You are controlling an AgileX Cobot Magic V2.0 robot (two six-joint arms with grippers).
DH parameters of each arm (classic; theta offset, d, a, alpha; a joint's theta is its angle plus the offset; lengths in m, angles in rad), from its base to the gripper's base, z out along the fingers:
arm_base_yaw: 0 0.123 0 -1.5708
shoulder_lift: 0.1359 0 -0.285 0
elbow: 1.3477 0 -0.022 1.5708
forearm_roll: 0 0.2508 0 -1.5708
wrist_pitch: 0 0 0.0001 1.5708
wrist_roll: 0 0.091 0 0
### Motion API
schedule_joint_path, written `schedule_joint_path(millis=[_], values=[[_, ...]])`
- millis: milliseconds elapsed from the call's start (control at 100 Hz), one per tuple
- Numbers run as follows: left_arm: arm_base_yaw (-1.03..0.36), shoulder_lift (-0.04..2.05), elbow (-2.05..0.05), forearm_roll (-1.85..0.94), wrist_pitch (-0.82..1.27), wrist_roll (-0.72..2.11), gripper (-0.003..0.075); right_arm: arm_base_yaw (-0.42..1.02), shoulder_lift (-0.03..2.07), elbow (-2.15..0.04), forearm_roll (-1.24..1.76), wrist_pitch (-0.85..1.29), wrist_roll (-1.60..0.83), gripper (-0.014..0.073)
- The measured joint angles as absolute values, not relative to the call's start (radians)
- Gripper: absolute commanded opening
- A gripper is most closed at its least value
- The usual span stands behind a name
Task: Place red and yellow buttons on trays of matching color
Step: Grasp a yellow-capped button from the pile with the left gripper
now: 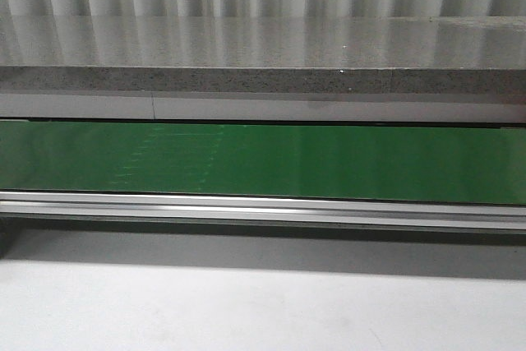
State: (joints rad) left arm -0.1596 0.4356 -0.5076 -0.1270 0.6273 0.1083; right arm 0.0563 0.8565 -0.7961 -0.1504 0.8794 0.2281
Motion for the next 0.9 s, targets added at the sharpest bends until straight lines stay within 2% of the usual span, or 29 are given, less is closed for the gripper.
schedule_joint_path(millis=[380,650,900], values=[[-0.160,0.436,-0.508,-0.127,0.627,0.108,-0.0020,0.238,0.520,-0.612,-0.105,0.829,0.060,-0.0058],[-0.160,0.436,-0.508,-0.127,0.625,0.108,-0.0020,0.252,0.321,-0.557,-0.034,0.826,0.031,-0.0058],[-0.125,0.541,-0.551,-0.062,0.628,0.000,-0.0006,0.252,0.290,-0.557,-0.028,0.826,0.032,-0.0058]])
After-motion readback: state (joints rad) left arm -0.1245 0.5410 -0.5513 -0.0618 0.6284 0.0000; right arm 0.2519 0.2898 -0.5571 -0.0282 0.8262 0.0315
